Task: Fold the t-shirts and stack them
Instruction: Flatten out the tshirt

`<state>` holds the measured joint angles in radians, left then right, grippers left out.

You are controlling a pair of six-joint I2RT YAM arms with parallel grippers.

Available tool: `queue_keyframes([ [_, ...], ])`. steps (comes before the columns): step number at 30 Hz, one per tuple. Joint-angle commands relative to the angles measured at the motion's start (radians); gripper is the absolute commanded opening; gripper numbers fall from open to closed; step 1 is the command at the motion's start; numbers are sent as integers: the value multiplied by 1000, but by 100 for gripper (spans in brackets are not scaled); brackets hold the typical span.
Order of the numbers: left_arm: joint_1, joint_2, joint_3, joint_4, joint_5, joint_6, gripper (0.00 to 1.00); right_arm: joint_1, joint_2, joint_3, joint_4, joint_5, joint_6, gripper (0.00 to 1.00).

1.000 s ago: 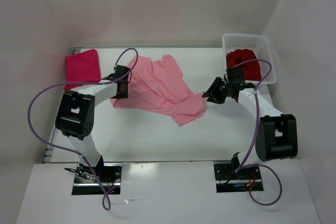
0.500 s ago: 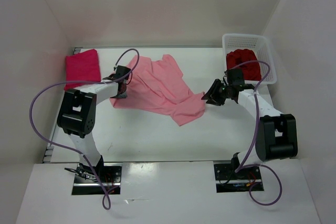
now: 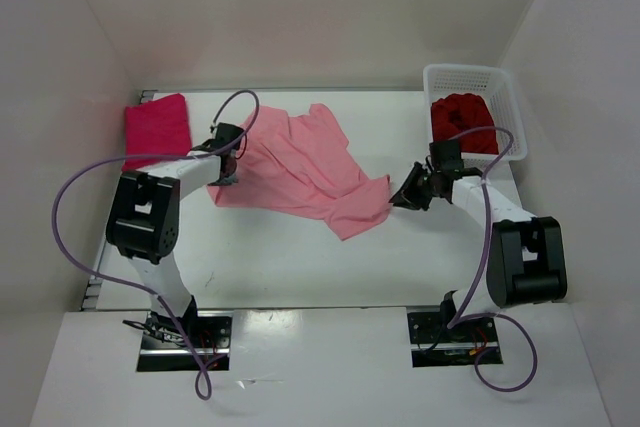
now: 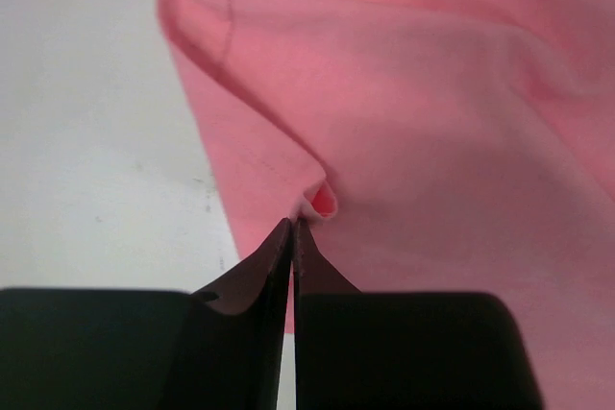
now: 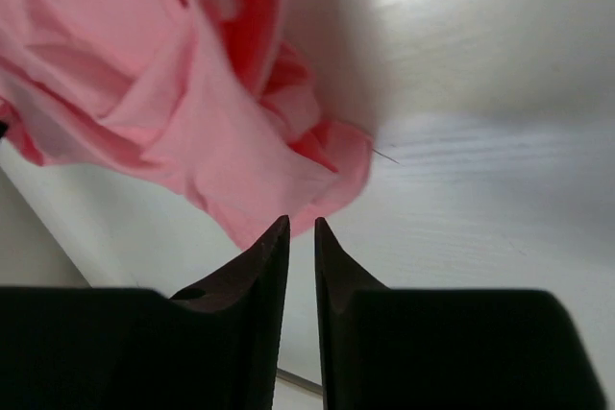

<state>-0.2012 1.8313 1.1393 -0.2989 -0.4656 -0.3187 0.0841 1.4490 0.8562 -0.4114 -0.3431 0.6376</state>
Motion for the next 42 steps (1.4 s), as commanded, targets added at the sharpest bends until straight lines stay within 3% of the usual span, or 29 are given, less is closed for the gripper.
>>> queue_keyframes([
  [1,20,-108,10,-2,22,-37,6,-3,-41,-57,-7,46,57,20],
  [6,39,-227,-33,-22,116,-101,5,-3,-41,-98,16,153,123,14],
  [9,62,-280,-70,-22,191,-154,2,-3,-30,-108,36,176,149,27],
  [19,71,-398,-142,-22,295,-256,1,-3,114,-108,137,90,126,33],
  [30,71,-464,-171,-23,306,-237,0,63,217,-72,168,98,145,38],
  [32,71,-486,-171,-32,295,-227,0,63,244,-62,168,98,145,32],
  [33,71,-486,-171,-32,295,-227,0,63,244,-49,168,98,145,19],
  [36,71,-486,-159,-43,295,-227,0,72,258,-37,157,118,145,0],
  [40,71,-497,-141,-43,306,-236,0,72,144,-28,70,179,145,0],
  [42,71,-497,-118,-54,306,-237,0,72,12,-17,19,188,145,0],
])
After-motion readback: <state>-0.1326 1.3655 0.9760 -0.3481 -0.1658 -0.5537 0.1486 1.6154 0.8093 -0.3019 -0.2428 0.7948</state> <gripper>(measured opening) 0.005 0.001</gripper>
